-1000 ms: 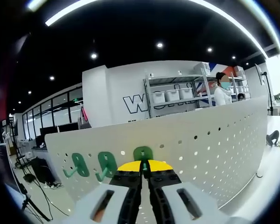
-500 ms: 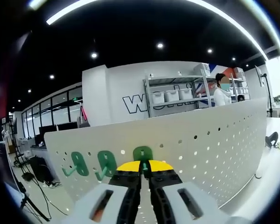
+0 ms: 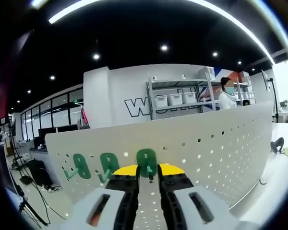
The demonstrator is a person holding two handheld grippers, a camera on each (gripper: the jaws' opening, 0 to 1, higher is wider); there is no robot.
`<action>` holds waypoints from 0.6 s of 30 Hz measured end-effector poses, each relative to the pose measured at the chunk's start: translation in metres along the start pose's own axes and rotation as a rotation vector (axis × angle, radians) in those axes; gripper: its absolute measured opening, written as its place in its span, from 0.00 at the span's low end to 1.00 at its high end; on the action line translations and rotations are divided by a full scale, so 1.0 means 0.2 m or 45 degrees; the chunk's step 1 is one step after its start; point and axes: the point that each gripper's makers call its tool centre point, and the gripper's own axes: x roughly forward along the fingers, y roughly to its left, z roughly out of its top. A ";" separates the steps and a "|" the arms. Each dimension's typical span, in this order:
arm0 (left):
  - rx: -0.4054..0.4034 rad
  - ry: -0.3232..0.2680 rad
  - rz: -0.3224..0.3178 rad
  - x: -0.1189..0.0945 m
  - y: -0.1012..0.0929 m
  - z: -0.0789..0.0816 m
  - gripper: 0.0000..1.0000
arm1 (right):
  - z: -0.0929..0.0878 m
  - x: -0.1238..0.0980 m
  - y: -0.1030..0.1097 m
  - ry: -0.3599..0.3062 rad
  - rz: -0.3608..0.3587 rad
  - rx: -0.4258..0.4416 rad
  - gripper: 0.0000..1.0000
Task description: Insert the hook assembly into the mounting plate slot until the hook locks in place.
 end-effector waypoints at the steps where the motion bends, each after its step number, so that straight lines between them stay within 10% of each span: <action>1: 0.000 -0.001 0.000 0.00 0.00 0.00 0.17 | 0.00 0.00 0.00 -0.001 0.000 -0.001 0.86; 18: -0.029 -0.012 -0.022 -0.07 0.00 -0.01 0.25 | 0.02 0.00 0.02 -0.008 0.008 -0.011 0.86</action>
